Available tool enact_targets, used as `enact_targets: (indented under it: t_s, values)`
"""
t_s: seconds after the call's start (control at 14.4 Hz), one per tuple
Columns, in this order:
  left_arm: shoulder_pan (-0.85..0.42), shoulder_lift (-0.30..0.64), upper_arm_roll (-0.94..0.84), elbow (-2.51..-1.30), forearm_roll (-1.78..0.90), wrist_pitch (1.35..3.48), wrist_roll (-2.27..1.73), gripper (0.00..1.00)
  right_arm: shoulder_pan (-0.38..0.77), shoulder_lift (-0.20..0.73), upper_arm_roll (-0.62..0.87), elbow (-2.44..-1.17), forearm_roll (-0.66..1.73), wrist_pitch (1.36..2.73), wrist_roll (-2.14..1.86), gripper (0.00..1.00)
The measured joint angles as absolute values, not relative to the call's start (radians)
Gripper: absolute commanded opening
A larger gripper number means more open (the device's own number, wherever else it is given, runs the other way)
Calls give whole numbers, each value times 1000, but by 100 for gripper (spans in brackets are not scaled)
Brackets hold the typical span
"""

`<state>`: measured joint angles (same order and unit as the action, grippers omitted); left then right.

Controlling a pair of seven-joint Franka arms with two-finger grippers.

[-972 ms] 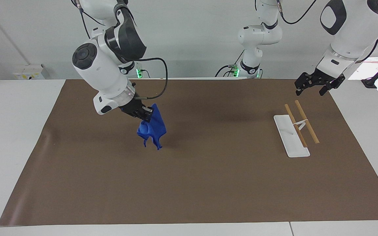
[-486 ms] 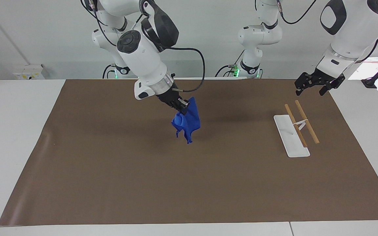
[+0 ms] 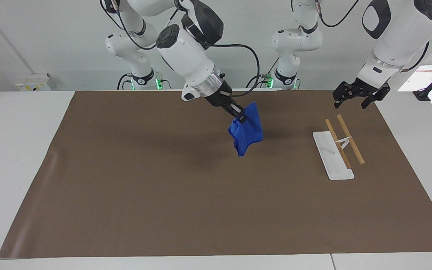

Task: Right arm passes towel to left arm to hang

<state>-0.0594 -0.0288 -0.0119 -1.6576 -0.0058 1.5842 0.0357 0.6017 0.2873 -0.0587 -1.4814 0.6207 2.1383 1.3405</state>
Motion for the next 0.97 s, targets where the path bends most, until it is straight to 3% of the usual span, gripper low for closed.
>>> enact_targets:
  t_s: [0.42,0.97]
  values:
    - [-136,-32,-18,-1730,-240,1683,-388,100,661,302,-56,-1490,643,2219,1406,0]
    - [-232,-5,-20,-1900,-583,1997,-772,100,665,306,-57,-1503,643,2220,1406,0]
